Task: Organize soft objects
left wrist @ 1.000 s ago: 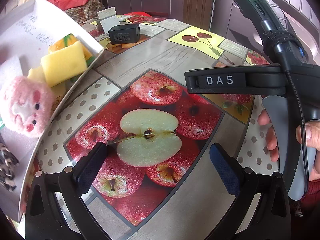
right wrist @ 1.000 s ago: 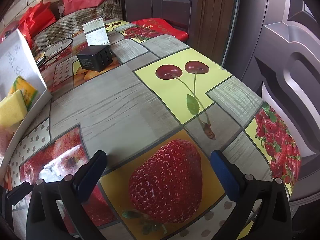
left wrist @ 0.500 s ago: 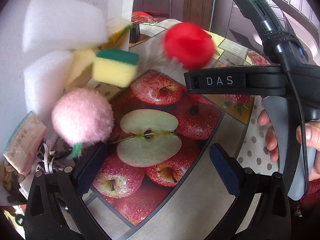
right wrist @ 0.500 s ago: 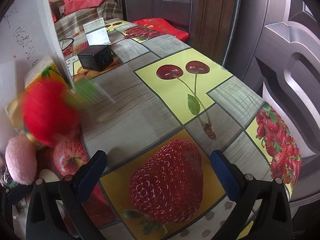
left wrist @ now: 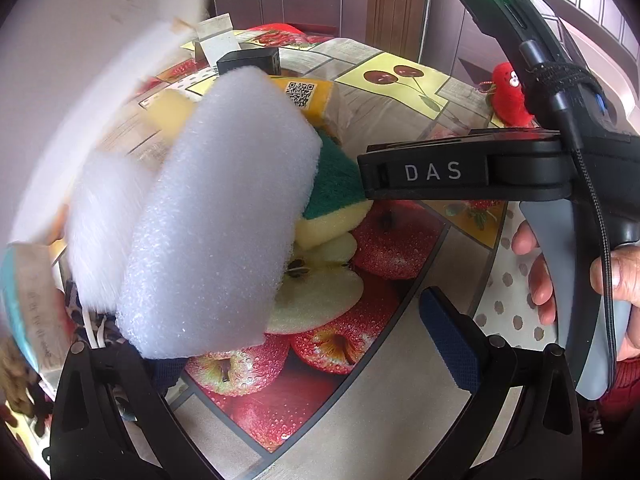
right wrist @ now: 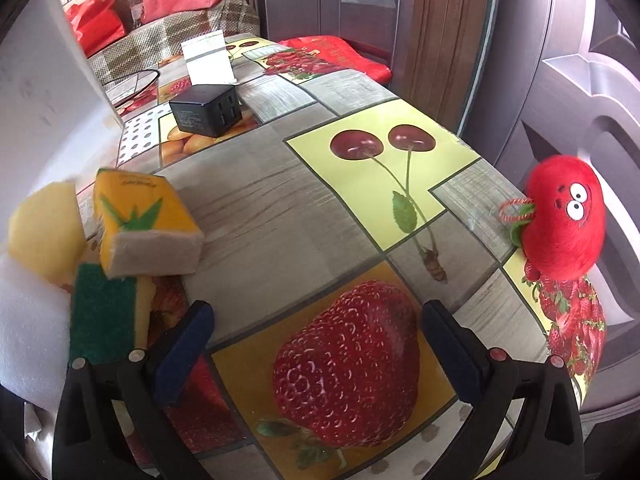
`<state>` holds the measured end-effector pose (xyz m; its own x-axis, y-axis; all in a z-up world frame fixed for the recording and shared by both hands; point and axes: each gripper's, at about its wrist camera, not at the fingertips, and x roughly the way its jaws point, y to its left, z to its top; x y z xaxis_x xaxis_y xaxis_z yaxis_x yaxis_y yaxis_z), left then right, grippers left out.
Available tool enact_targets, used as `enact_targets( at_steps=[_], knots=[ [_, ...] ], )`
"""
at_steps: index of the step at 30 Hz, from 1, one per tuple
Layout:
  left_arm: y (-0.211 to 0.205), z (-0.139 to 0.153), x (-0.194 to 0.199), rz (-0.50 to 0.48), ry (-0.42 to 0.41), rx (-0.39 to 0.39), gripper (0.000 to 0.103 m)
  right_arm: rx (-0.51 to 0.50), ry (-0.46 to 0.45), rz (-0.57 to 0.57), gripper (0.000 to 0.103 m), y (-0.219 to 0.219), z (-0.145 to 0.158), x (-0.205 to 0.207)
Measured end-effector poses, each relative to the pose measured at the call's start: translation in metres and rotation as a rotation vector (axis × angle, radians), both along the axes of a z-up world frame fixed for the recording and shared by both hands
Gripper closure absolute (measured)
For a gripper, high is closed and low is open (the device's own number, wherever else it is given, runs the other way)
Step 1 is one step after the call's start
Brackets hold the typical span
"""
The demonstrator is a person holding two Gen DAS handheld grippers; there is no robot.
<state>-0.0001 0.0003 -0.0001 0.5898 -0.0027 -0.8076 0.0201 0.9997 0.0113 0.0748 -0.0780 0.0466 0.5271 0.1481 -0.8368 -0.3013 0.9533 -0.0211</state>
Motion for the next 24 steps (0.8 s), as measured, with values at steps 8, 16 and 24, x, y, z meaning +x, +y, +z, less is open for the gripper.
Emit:
enact_targets(
  at_steps=[8,16,24],
  knots=[
    [0.0,0.0,0.0,0.0,0.0,0.0,0.001,0.001,0.0,0.004,0.0,-0.0001,-0.0002,-0.0007],
    [0.0,0.0,0.0,0.0,0.0,0.0,0.001,-0.001,-0.001,0.005,0.0,0.0007,0.0004,-0.0016],
    [0.0002,-0.0001,0.0002,0.0,0.0,0.0,0.001,-0.004,-0.002,0.007,0.0,0.0016,0.0006,-0.0027]
  ],
)
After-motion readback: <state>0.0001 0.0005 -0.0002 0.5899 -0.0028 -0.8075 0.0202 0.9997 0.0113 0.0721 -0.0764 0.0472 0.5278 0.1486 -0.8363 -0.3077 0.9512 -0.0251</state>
